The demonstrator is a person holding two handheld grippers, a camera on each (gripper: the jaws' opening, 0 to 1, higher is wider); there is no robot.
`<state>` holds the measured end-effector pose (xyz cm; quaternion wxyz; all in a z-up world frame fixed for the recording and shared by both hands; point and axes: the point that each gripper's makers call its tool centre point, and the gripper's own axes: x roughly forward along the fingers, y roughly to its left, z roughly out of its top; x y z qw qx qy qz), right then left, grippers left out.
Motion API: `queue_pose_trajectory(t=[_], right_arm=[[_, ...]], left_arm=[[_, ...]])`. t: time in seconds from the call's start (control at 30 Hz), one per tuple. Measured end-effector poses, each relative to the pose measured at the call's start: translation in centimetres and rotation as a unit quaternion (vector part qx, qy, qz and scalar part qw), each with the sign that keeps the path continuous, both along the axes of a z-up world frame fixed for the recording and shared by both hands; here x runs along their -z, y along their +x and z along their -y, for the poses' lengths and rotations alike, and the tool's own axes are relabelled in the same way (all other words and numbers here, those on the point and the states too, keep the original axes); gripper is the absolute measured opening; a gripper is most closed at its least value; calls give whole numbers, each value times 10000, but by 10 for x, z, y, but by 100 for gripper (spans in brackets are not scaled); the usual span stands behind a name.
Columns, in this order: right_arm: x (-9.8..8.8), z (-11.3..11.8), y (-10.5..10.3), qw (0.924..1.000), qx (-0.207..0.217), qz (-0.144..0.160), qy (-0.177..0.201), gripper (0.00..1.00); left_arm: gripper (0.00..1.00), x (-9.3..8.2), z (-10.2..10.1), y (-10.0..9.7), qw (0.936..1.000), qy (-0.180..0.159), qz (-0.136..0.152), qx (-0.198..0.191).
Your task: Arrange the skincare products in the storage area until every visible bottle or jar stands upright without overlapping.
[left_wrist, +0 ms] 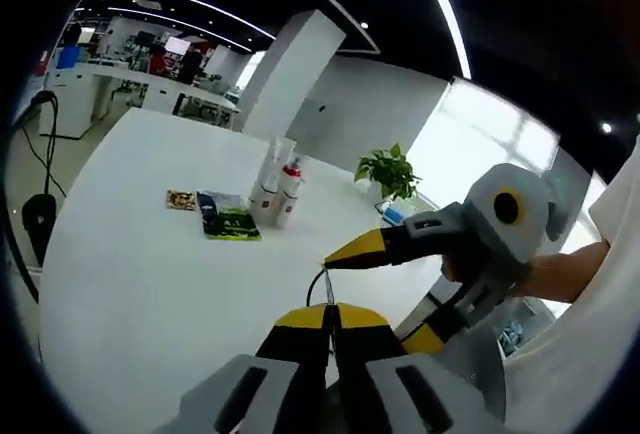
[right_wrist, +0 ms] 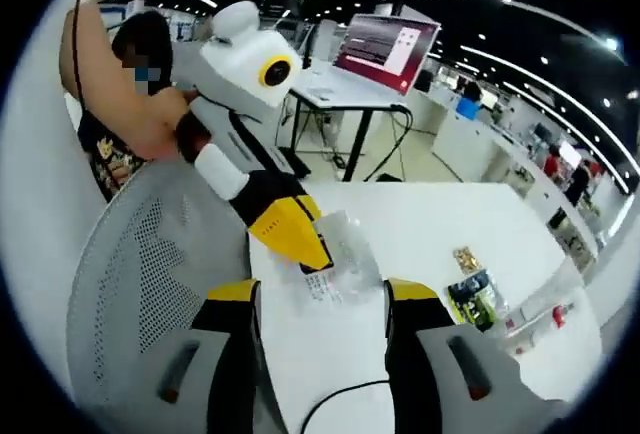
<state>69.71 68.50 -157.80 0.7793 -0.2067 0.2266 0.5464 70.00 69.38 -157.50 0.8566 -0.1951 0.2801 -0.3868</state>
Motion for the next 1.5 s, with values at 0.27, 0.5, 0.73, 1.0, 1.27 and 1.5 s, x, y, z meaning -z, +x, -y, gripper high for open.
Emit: queue_pose_trajectory(t=[0.27,0.5,0.73,1.0,1.27,1.5], right_arm=[[-10,-3,2,9500,1112,-2178,1941,42],[-17,-4,0,9112,1330,-2807,2706,24],[-30,-6,-6,8634,1259,-3483,3426,11],[-36,-2,-7,8571,1276,-3512,3548,2],[-35,2,-10,8572,1307,-3501,3543,0],[-34,6,-11,8534,1348,-3517,3603,0]], left_arm=[[1,-11,-6,2,9993,-359,17,-73],[1,-23,-6,-2,9954,-936,-147,104],[1,-37,-7,-7,9806,-1843,-573,351],[1,-34,-4,-5,9804,-1828,-661,316],[3,-29,3,-11,9818,-1681,-732,503],[4,-23,10,-19,9856,-1381,-621,754]])
